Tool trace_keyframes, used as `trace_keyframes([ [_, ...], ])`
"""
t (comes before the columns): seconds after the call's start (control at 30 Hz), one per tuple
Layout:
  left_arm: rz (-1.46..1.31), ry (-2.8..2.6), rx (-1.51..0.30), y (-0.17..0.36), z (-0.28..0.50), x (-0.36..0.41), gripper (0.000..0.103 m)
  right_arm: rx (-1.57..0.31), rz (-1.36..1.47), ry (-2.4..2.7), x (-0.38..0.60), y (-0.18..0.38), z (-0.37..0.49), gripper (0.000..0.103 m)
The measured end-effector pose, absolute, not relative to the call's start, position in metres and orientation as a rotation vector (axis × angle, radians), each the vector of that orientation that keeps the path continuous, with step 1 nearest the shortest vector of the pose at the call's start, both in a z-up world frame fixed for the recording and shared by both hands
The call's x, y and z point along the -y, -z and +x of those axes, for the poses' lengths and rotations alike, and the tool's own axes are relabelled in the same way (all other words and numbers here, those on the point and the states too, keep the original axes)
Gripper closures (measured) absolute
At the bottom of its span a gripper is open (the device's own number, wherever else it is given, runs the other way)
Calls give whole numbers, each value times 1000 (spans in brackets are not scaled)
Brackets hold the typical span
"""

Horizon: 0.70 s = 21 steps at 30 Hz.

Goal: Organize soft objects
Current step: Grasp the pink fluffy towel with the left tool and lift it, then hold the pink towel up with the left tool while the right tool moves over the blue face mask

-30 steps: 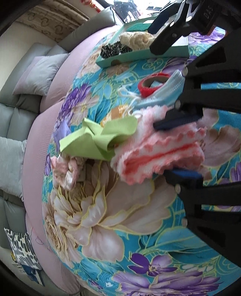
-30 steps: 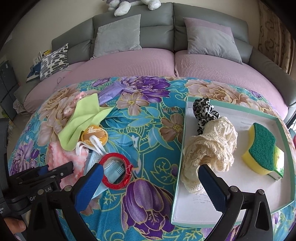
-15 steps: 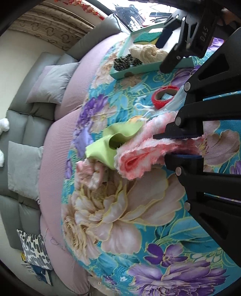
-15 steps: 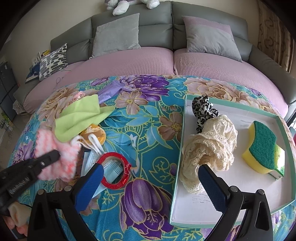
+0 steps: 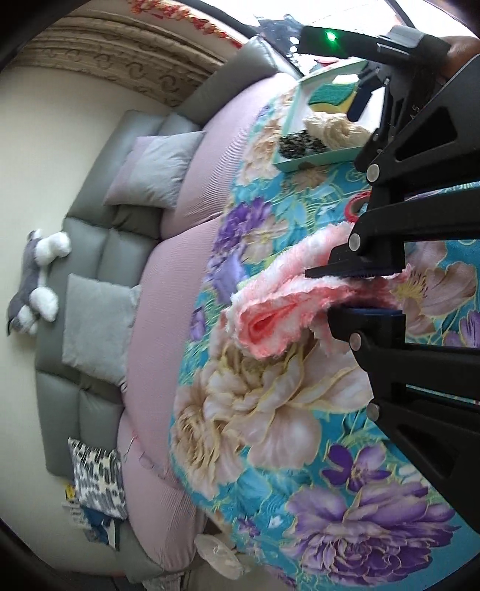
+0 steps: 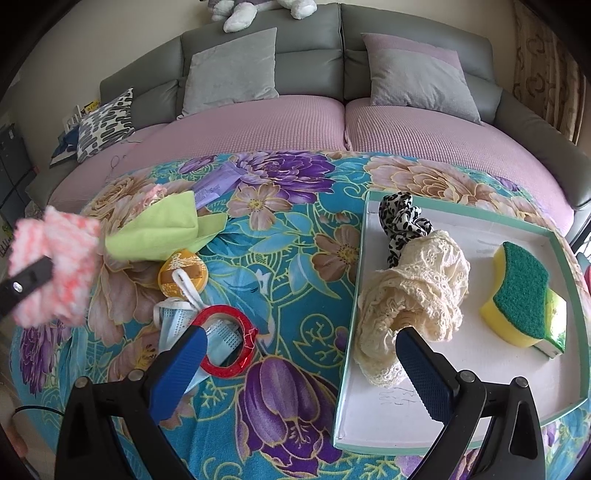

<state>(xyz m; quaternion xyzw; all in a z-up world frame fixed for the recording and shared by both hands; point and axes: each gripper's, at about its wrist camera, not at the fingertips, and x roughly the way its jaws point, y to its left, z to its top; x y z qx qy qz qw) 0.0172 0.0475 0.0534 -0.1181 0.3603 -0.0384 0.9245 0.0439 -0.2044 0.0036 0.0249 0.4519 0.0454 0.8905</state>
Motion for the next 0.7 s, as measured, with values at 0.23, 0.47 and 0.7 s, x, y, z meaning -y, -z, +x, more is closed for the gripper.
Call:
trace_keyframes([
  [0.23,-301,-79,-678,-64,5,-80,90,-929,6,-129,193,-6,41,0],
  [0.47,-315,-88,-704,-56,9,-84,90,-922,-47,-191,174,2,43,0],
  [0.7,-322,-96,-726,-50,10,-86,90,-932,-117,-183,163,14,49,0],
])
